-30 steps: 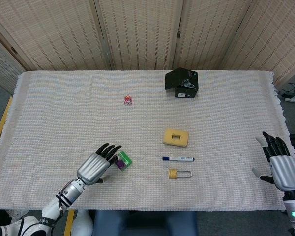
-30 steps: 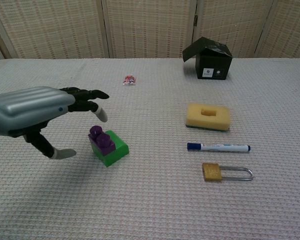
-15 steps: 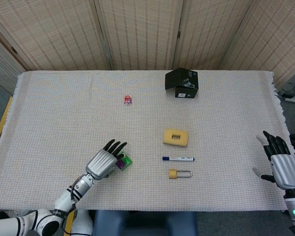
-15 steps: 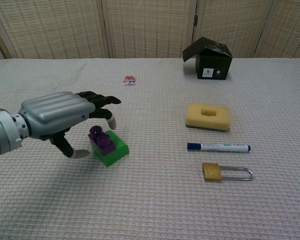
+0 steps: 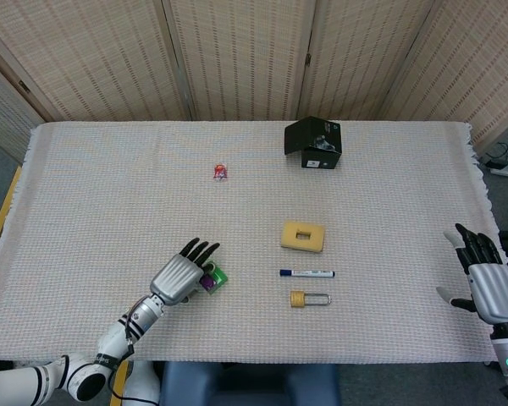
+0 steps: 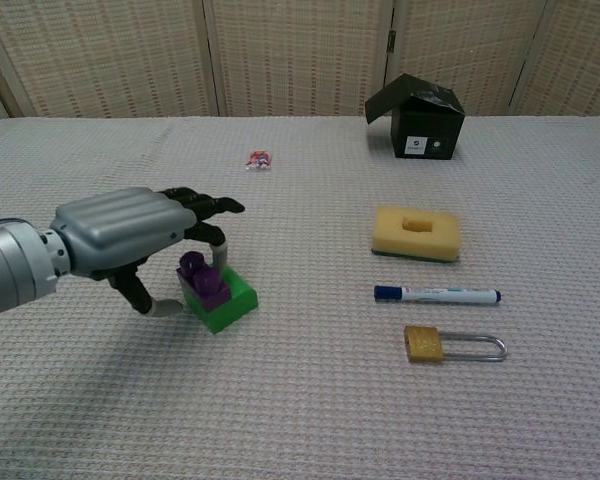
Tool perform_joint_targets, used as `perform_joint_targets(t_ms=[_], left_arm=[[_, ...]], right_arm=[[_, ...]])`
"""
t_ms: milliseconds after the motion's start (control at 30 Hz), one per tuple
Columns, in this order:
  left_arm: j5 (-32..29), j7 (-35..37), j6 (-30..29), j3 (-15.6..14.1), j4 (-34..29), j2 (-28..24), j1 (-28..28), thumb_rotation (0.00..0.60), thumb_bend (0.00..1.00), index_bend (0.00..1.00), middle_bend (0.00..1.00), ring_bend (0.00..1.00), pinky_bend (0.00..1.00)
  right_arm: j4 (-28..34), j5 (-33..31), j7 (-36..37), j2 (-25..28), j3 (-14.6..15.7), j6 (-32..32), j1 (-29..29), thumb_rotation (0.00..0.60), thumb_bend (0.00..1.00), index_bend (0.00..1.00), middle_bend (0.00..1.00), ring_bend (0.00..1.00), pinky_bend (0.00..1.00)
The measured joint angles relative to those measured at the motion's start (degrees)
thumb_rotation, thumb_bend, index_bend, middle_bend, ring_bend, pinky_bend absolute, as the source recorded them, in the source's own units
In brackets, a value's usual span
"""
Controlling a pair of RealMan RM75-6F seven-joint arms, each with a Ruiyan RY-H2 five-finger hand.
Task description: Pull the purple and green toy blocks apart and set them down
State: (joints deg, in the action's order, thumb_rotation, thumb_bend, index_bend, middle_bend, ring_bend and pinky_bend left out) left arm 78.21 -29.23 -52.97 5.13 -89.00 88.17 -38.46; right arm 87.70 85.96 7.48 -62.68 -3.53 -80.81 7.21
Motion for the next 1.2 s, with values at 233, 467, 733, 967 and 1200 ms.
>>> perform_joint_targets(t_ms=[233, 467, 733, 967, 1200], left_arm=[[-1.25, -0.19, -0.09, -0.57, 1.03, 0.47, -0.34, 0.6, 0.33, 0.41, 0.0, 0.0, 0.0], [-1.23, 0.47, -0.77, -0.93, 2.5, 1.49, -0.6, 0.6, 0.34, 0.59, 0.0, 0.0, 0.0], [3.81, 5.41, -7.83, -1.4, 7.28, 4.85, 0.81, 0.6, 0.32, 0.83, 0.18, 0.0, 0.0], [6.92, 17.44, -11.84, -2.6, 7.52, 5.47, 2.95, 0.6, 0.32, 0.83, 0.22, 0.0, 0.0], [8.04, 23.07, -14.06, -3.52, -0.41, 2.63, 5.11, 0.6, 0.32, 0.84, 0.22, 0.0, 0.0]], right_arm=[[0.09, -0.15, -0.1, 0.09, 0.01, 0.18, 0.04, 0.6, 0.25, 0.0, 0.0, 0.0, 0.0], [0.19, -0.27, -0.42, 0.01, 0.03, 0.63, 0.28, 0.6, 0.25, 0.0, 0.0, 0.0, 0.0], [0.27, -0.19, -0.62, -0.06, 0.2, 1.15, 0.54, 0.6, 0.25, 0.0, 0.0, 0.0, 0.0], [-0.46, 0.88, 0.92, -0.85, 0.6, 2.96, 1.78, 0.6, 0.25, 0.0, 0.0, 0.0, 0.0], [-4.39, 5.61, 13.08, -3.99, 1.33, 6.05, 5.92, 0.6, 0.25, 0.0, 0.0, 0.0, 0.0]])
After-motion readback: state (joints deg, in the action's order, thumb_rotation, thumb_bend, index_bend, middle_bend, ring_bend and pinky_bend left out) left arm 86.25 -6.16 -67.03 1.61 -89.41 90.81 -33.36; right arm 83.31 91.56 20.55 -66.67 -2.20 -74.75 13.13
